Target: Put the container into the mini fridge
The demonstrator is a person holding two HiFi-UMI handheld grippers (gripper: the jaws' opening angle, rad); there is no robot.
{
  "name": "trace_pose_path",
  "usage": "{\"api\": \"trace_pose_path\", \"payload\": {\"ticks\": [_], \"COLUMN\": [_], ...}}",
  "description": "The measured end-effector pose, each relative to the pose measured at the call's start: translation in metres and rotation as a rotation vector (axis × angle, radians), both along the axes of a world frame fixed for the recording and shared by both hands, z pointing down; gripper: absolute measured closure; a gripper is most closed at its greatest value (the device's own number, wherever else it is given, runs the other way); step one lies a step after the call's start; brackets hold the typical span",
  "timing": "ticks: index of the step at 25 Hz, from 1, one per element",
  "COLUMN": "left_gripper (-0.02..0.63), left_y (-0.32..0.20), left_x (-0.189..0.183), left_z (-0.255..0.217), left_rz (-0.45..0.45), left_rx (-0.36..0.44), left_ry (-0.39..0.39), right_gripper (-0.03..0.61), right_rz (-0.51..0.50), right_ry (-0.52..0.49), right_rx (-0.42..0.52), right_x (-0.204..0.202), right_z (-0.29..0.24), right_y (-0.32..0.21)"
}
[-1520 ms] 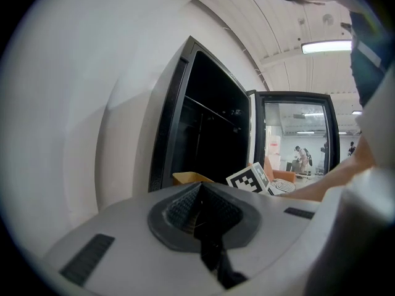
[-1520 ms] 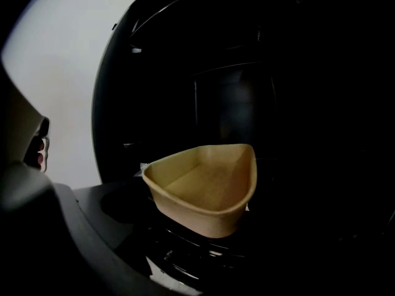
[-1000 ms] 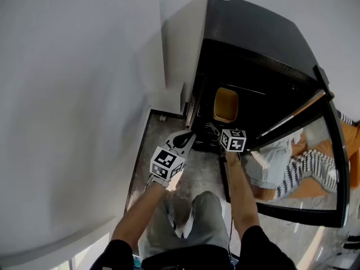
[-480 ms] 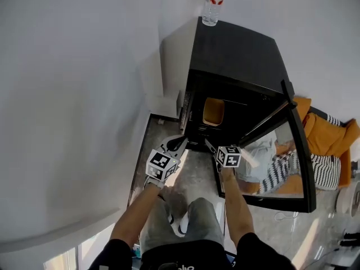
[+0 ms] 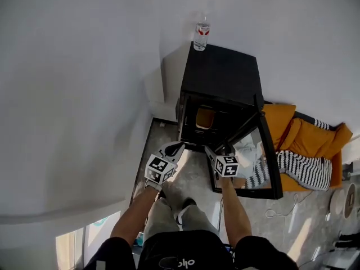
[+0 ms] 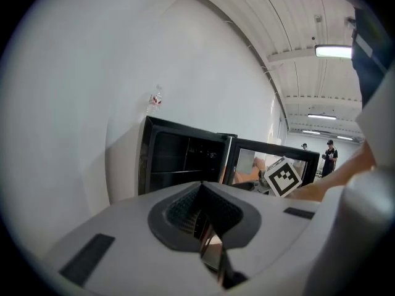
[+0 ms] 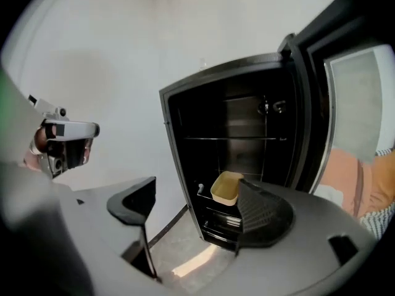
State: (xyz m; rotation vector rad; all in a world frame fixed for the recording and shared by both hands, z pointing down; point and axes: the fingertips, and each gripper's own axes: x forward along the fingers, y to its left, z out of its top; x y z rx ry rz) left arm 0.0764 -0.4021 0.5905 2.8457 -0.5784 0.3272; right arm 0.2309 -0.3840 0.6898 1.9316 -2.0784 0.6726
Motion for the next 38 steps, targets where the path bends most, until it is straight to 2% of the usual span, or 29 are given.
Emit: {"api": "trace_pose_path", "payload": {"ticks": [4,9,15,18,23,38], "left_gripper": [0.607,0.607,0.607,0.607,0.607,0.607], "left_y": [0.012,0.012,0.022,0.033,0.038,0.028], "left_x": [-0.004,-0.014,-0.032,-0.036,-0.041,-0.043], "left_z": [-0.045,-0.08,-0.103,-0.113,-0.121,-0.127], "left_rz": [-0.024,-0.083,-0.097,-0.087,-0.083,-0.075], "left_rx": [0.009,0.006,0.01,0.019,0.027,0.028], "left_ry": [0.024,0.062,0.044,0.049,0.045,0.061], "right_gripper": [0.282,0.413,0.545,0.569,0.569,0.571], "right_rz": [-0.043,-0.091,-0.126,-0.147,-0.184,-0.223], "right_ry": [-0.003,-0.004,0.04,0.046,0.051,0.031], "right_rx": [0.014,0.039,0.1,0.13,0.151,0.183], "right_x": [-0.009,-0.027,-0.038,-0.043,-0.053,-0.065], "right_z": [-0.049,-0.094,-0.149,-0.169,-0.188,-0.207], "right_y": [0.019,0.035,0.055,0.064,0.076,0.068]}}
